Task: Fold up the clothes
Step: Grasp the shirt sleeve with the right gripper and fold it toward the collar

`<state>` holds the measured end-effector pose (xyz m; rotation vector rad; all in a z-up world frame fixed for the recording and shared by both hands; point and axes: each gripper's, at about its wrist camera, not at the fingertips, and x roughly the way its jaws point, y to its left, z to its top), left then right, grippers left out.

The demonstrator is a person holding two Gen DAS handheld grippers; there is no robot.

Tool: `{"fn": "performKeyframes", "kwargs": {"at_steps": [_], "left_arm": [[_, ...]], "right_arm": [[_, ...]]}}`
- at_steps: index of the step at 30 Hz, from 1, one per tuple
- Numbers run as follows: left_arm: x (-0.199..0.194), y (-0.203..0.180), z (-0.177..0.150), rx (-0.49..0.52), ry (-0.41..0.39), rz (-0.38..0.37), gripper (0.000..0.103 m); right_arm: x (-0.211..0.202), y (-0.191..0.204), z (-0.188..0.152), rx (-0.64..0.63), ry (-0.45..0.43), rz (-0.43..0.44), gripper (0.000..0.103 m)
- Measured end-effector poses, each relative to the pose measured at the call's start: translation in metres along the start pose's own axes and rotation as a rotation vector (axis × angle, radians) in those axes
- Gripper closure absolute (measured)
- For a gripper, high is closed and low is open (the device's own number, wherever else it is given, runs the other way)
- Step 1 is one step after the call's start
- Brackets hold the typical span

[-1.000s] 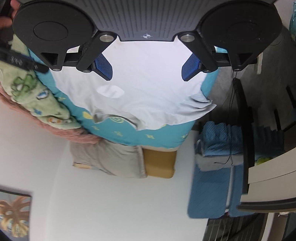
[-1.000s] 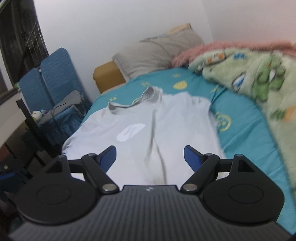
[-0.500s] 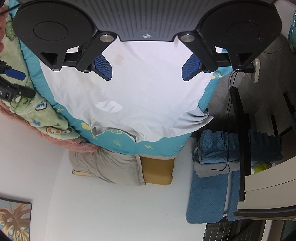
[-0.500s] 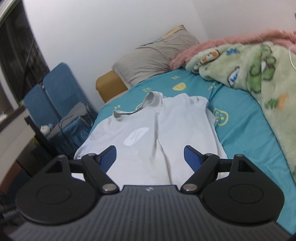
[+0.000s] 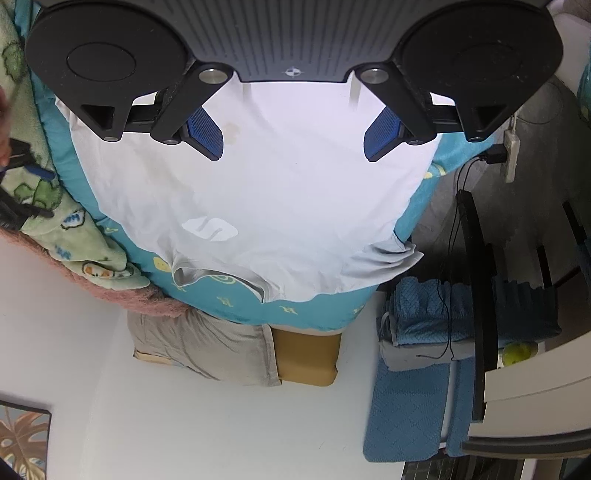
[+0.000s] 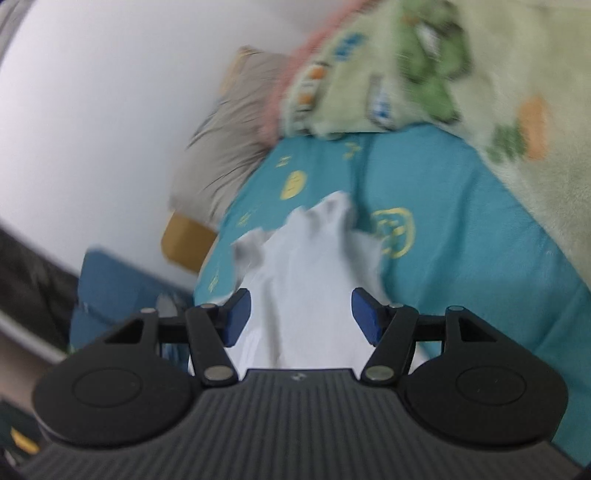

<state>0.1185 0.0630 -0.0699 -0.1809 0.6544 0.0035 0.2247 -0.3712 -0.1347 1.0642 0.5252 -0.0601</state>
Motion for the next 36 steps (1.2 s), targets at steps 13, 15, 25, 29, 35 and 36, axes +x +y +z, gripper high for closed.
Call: {"fn": "performKeyframes", "kwargs": {"at_steps": [13, 15, 25, 29, 35, 36], "left_arm": [[0.048, -0.020, 0.000, 0.006, 0.076, -0.058, 0.018], [0.052, -0.021, 0.000, 0.009, 0.080, -0.064, 0.018], [0.061, -0.024, 0.002, -0.004, 0.093, -0.098, 0.018], [0.060, -0.025, 0.002, 0.003, 0.092, -0.100, 0.018], [0.058, -0.028, 0.001, 0.014, 0.079, -0.090, 0.018], [0.057, -0.028, 0.001, 0.014, 0.079, -0.090, 0.018]], "right_arm": [[0.131, -0.018, 0.022, -0.101, 0.060, -0.033, 0.037], [0.143, -0.018, 0.015, -0.129, 0.063, -0.063, 0.037], [0.161, 0.077, -0.044, -0.827, -0.112, -0.277, 0.089], [0.166, 0.114, -0.096, -1.185, -0.146, -0.244, 0.089], [0.165, 0.140, -0.141, -1.327, -0.028, 0.001, 0.085], [0.164, 0.142, -0.142, -1.317, 0.009, 0.053, 0.079]]}}
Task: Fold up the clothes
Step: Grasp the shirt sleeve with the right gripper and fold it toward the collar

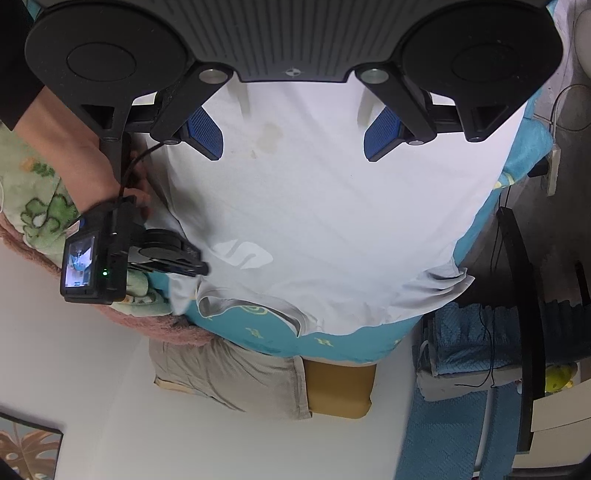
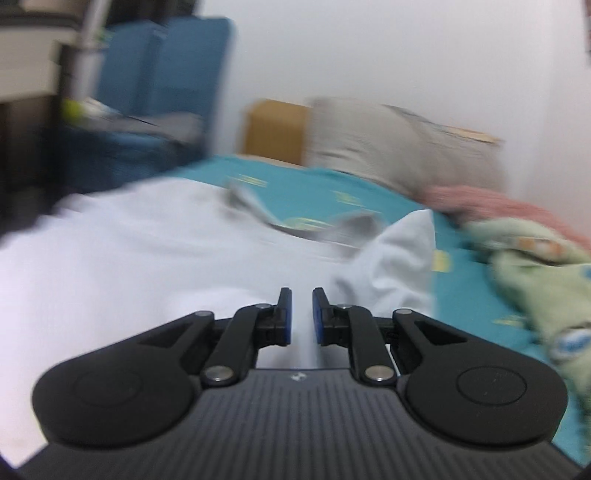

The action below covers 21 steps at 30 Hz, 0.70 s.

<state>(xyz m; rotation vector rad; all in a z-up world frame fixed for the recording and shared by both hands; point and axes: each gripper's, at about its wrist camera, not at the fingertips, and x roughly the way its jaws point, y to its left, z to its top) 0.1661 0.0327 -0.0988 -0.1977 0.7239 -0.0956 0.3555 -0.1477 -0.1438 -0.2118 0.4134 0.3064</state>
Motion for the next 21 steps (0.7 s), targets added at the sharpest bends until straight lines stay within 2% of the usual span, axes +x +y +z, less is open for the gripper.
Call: {"fn": "performKeyframes", "kwargs": {"at_steps": [2, 4, 7, 9, 12, 17, 21], "left_arm": [[-0.001, 0.000, 0.000, 0.001, -0.002, 0.003, 0.018], [-0.002, 0.001, 0.000, -0.002, -0.002, 0.005, 0.018], [-0.003, 0.001, 0.001, -0.012, -0.005, 0.002, 0.018], [-0.002, 0.001, 0.001, -0.021, -0.005, 0.002, 0.018], [-0.002, 0.000, 0.002, -0.031, -0.005, 0.004, 0.018], [0.002, -0.004, 0.002, -0.025, -0.007, -0.023, 0.018], [0.009, -0.003, 0.004, -0.038, 0.004, -0.048, 0.018]], "right_arm": [[-0.003, 0.001, 0.003, 0.038, -0.003, 0.111, 0.052], [-0.013, -0.014, 0.006, 0.148, -0.064, 0.177, 0.045], [-0.024, -0.061, 0.011, 0.425, -0.140, 0.201, 0.045], [-0.028, -0.102, 0.004, 0.662, -0.171, 0.158, 0.044], [-0.023, -0.151, -0.021, 0.915, -0.114, 0.066, 0.043], [0.016, -0.188, -0.067, 1.129, 0.016, 0.055, 0.045], [0.040, -0.186, -0.079, 1.178, 0.001, 0.130, 0.045]]}}
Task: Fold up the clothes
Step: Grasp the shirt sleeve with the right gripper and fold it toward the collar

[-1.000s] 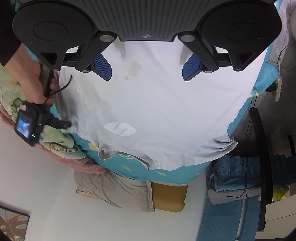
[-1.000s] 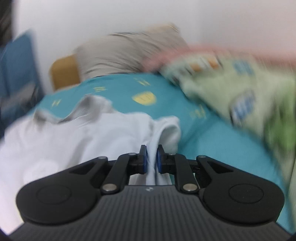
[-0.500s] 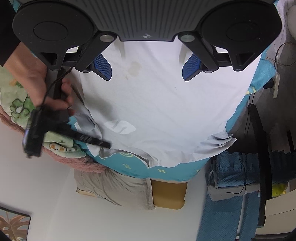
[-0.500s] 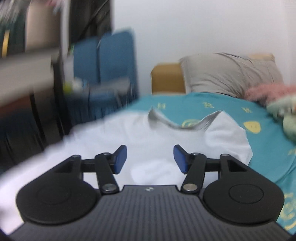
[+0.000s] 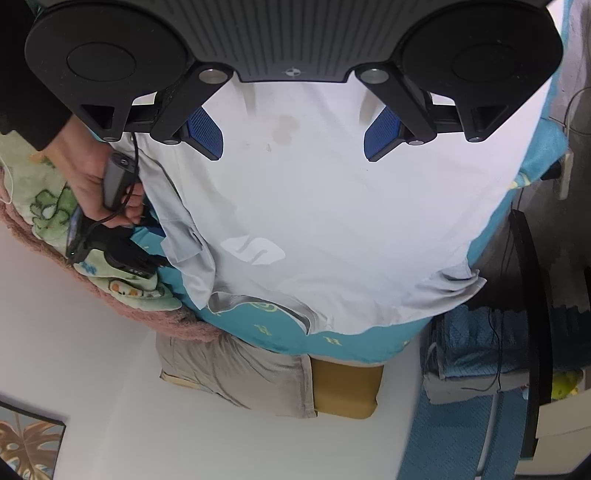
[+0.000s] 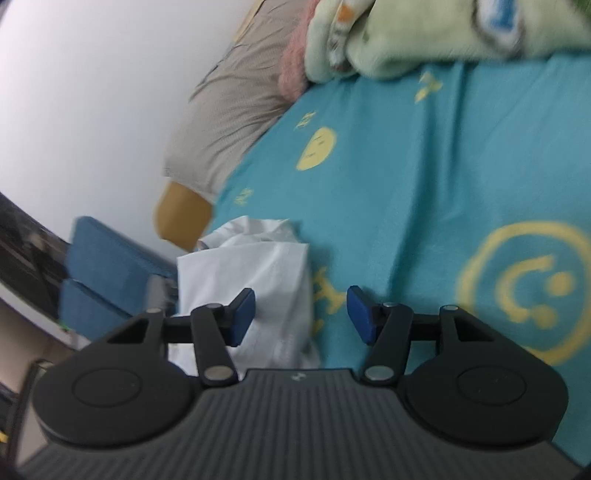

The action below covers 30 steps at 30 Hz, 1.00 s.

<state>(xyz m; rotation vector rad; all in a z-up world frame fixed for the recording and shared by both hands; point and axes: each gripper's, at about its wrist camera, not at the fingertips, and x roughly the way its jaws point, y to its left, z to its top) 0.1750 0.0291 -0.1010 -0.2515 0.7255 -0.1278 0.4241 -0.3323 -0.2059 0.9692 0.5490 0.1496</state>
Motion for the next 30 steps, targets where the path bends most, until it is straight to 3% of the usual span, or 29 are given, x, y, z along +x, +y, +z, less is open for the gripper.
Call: {"fn": "performKeyframes", "kwargs": {"at_steps": [1, 3, 4, 9, 12, 17, 19, 21, 22, 24, 25, 26, 30], "left_arm": [[0.002, 0.001, 0.001, -0.008, 0.004, -0.004, 0.018], [0.005, 0.003, 0.003, -0.021, 0.010, -0.013, 0.018], [0.005, 0.004, 0.003, -0.026, 0.012, -0.015, 0.018], [-0.001, 0.007, 0.004, -0.049, 0.001, -0.029, 0.018], [-0.007, 0.005, 0.005, -0.046, -0.016, -0.034, 0.018], [-0.011, -0.001, 0.007, -0.012, -0.039, -0.025, 0.018], [-0.011, -0.004, 0.008, 0.001, -0.044, -0.023, 0.018], [-0.011, -0.005, 0.008, 0.011, -0.044, -0.023, 0.018], [-0.010, -0.006, 0.007, 0.015, -0.043, -0.023, 0.018], [-0.010, -0.006, 0.006, 0.027, -0.040, -0.017, 0.018], [-0.011, -0.006, 0.005, 0.033, -0.038, -0.012, 0.018], [-0.011, -0.006, 0.004, 0.039, -0.035, -0.008, 0.018], [-0.012, 0.000, -0.002, 0.045, -0.015, 0.012, 0.018]], "right_arm": [[0.005, 0.001, -0.001, 0.000, 0.003, 0.025, 0.047], [0.013, 0.010, -0.003, -0.042, 0.019, 0.036, 0.068], [0.013, 0.018, -0.003, -0.088, 0.020, 0.014, 0.090], [-0.010, 0.054, 0.018, -0.311, -0.039, -0.096, 0.093], [-0.030, 0.069, 0.048, -0.458, -0.093, -0.270, 0.095], [-0.065, 0.062, 0.096, -0.611, -0.260, -0.568, 0.094], [-0.086, 0.049, 0.110, -0.550, -0.323, -0.605, 0.092], [-0.108, 0.030, 0.115, -0.427, -0.343, -0.573, 0.091], [-0.115, 0.021, 0.114, -0.363, -0.320, -0.546, 0.088], [-0.128, 0.004, 0.100, -0.241, -0.254, -0.467, 0.061], [-0.134, -0.003, 0.089, -0.181, -0.232, -0.421, 0.033], [-0.141, -0.009, 0.075, -0.126, -0.227, -0.378, 0.020], [-0.159, -0.025, 0.020, 0.038, -0.164, -0.318, 0.020]]}}
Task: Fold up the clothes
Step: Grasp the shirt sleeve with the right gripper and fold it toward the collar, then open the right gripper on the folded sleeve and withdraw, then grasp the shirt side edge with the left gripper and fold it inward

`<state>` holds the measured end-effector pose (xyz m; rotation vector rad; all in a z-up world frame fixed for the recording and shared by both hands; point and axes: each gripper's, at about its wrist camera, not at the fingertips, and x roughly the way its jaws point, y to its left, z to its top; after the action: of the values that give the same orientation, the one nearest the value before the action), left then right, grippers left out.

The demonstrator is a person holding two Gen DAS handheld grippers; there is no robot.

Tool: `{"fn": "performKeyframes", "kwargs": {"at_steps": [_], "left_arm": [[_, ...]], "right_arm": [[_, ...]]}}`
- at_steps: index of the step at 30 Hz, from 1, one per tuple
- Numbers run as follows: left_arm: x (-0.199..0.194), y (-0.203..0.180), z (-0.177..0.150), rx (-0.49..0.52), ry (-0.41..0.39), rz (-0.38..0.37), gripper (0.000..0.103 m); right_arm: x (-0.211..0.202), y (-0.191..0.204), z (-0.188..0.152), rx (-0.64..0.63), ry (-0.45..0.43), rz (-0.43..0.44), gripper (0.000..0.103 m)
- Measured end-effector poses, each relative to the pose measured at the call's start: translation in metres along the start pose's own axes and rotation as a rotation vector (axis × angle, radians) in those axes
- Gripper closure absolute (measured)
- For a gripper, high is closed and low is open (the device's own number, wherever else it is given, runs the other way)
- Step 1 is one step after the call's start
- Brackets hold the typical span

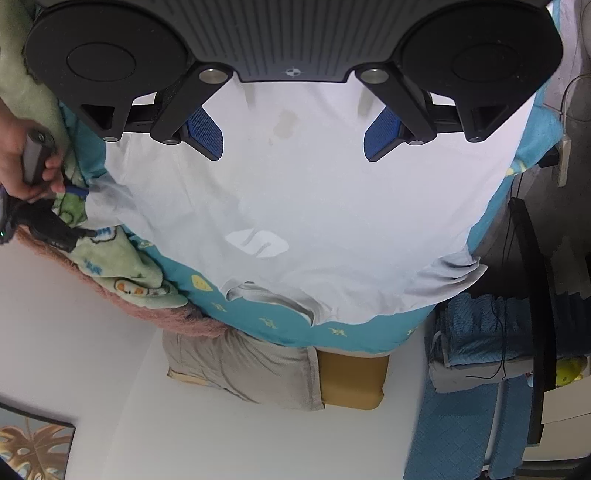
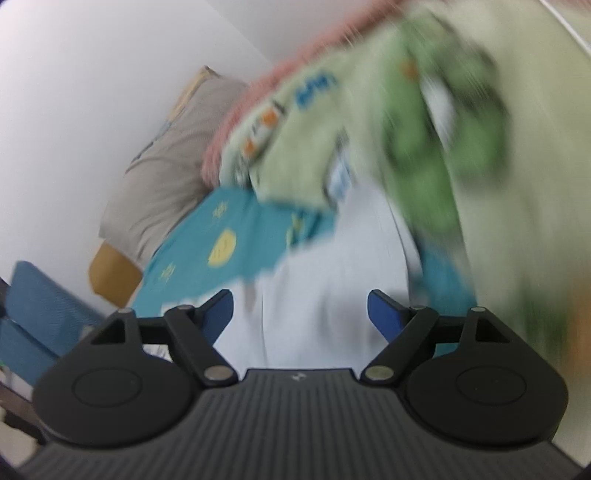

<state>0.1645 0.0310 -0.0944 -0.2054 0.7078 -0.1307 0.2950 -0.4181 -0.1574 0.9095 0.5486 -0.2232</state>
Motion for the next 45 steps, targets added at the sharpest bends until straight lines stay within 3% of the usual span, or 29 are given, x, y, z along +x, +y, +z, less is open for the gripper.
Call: {"fn": "performKeyframes", "kwargs": {"at_steps": [5, 10, 13, 18, 26, 33, 38, 42, 45], "left_arm": [[-0.003, 0.009, -0.002, -0.020, 0.012, 0.013, 0.018], [-0.001, 0.012, 0.001, -0.034, 0.004, 0.021, 0.018], [0.004, 0.012, 0.002, -0.036, 0.016, 0.025, 0.018], [0.013, 0.010, 0.000, -0.033, 0.040, 0.027, 0.018], [0.022, 0.008, -0.002, -0.030, 0.063, 0.027, 0.018], [0.019, 0.000, -0.001, -0.007, 0.050, 0.014, 0.018], [0.008, -0.010, -0.010, 0.037, 0.061, -0.023, 0.018], [-0.010, -0.024, -0.022, 0.126, 0.049, -0.056, 0.019], [-0.021, -0.037, -0.034, 0.191, 0.073, -0.112, 0.020]], "right_arm": [[0.001, -0.021, -0.034, 0.077, 0.070, -0.066, 0.021], [0.020, -0.025, -0.036, 0.090, 0.053, 0.007, 0.021], [0.032, -0.026, -0.033, 0.128, -0.004, 0.035, 0.024], [0.044, -0.015, -0.037, 0.063, -0.106, 0.023, 0.023], [0.030, -0.018, -0.032, 0.063, -0.283, -0.111, 0.024], [0.007, -0.008, -0.031, -0.042, -0.152, -0.113, 0.023], [-0.037, 0.033, -0.043, -0.156, -0.031, -0.079, 0.022], [-0.099, 0.073, -0.060, -0.263, 0.004, -0.014, 0.022], [-0.155, 0.083, -0.074, -0.282, 0.011, 0.067, 0.022]]}}
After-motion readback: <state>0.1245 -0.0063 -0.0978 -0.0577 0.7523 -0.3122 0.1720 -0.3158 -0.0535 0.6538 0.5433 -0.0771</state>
